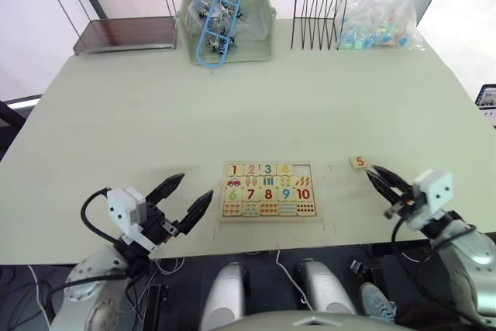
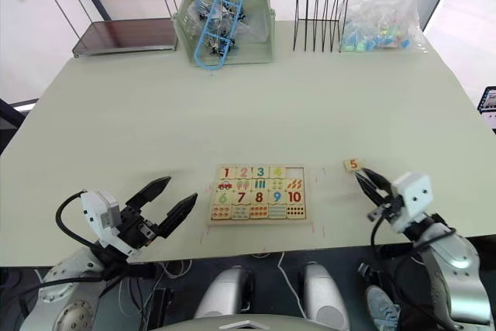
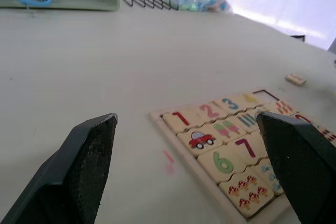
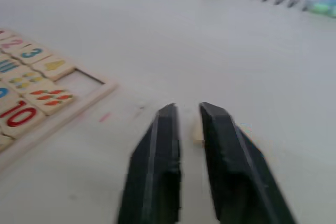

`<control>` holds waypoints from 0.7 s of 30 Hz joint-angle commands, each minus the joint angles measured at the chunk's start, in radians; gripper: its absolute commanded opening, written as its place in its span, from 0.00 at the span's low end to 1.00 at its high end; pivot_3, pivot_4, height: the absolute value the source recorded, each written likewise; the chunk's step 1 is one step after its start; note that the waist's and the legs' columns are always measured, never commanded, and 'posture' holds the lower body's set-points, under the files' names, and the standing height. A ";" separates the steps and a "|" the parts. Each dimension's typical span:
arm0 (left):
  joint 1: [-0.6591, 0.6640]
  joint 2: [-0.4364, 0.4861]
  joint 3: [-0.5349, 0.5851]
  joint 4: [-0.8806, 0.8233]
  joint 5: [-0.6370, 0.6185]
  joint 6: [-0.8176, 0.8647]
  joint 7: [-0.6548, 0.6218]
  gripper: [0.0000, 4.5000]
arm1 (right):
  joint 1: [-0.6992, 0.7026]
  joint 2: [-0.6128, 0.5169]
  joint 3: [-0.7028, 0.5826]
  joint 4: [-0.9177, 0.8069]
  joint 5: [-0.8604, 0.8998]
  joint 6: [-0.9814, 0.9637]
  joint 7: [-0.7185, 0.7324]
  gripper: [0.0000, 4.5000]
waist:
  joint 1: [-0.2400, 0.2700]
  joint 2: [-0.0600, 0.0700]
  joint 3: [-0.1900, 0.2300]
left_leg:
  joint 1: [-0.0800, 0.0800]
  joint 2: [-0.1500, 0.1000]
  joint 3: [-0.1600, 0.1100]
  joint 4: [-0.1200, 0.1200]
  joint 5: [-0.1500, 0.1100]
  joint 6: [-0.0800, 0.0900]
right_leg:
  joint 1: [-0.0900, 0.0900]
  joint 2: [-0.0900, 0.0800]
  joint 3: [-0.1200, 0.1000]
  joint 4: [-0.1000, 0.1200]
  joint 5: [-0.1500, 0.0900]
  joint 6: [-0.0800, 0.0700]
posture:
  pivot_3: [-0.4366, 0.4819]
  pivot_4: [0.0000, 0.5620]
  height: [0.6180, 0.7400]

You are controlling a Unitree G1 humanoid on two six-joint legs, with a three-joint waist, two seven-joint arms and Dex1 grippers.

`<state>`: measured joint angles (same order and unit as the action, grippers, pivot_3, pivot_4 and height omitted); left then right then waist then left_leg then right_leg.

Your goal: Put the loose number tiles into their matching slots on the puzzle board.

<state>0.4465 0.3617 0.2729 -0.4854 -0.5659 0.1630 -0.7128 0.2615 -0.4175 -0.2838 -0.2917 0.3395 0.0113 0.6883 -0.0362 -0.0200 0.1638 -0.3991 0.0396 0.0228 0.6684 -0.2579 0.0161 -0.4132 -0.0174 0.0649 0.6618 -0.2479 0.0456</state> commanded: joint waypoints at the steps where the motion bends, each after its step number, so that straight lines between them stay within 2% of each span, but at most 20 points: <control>1: 0.015 -0.029 0.021 -0.038 0.013 -0.028 0.062 1.00 | 0.034 -0.011 -0.055 0.020 0.028 -0.062 0.017 0.60 | 0.000 0.000 0.000 | 0.000 0.000 0.000 0.000 0.000 0.000 | 0.000 0.000 0.000 0.000 0.000 0.000 | 0.48 0.27 1.00; 3: 0.023 -0.044 0.020 -0.047 0.023 -0.030 0.093 1.00 | 0.051 -0.015 -0.071 0.053 0.038 -0.077 0.030 0.82 | 0.001 0.000 0.000 | 0.001 0.000 0.000 0.000 0.000 0.000 | 0.000 0.000 0.000 0.001 0.000 0.000 | 0.48 0.27 1.00; 5: 0.042 -0.047 0.013 -0.055 0.045 -0.035 0.105 1.00 | 0.055 -0.021 -0.082 0.089 0.052 -0.091 0.049 0.99 | 0.001 0.000 -0.001 | 0.001 0.000 0.000 0.000 0.000 0.000 | 0.000 0.000 0.001 0.000 0.000 0.000 | 0.48 0.27 1.00; 8: 0.088 -0.041 0.019 -0.048 0.072 -0.062 0.099 1.00 | 0.061 -0.030 -0.098 0.121 0.081 -0.105 0.082 1.00 | -0.003 0.000 -0.001 | 0.001 0.000 0.000 0.000 0.000 0.000 | 0.000 0.000 0.001 0.000 0.000 0.000 | 0.48 0.27 1.00; 11: 0.126 -0.034 0.075 -0.016 0.054 -0.086 0.087 1.00 | 0.085 -0.032 -0.114 0.144 0.112 -0.109 0.116 1.00 | -0.005 0.000 -0.001 | 0.001 0.000 0.000 0.000 0.000 0.000 | 0.000 0.000 0.002 0.000 0.000 0.000 | 0.48 0.27 1.00; 21: 0.140 -0.016 0.133 0.003 0.039 -0.092 0.070 1.00 | 0.112 -0.030 -0.106 0.148 0.137 -0.120 0.141 1.00 | -0.004 0.000 -0.001 | 0.002 0.000 0.000 -0.001 0.000 0.000 | 0.000 0.000 0.003 0.000 -0.001 0.001 | 0.48 0.27 1.00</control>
<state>0.5745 0.3419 0.3873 -0.4785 -0.5141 0.0928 -0.6361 0.3702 -0.4418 -0.3722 -0.1297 0.4587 -0.0895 0.8224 -0.0403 -0.0205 0.1631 -0.3975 0.0400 0.0228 0.6679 -0.2580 0.0162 -0.4135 -0.0176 0.0677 0.6617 -0.2487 0.0462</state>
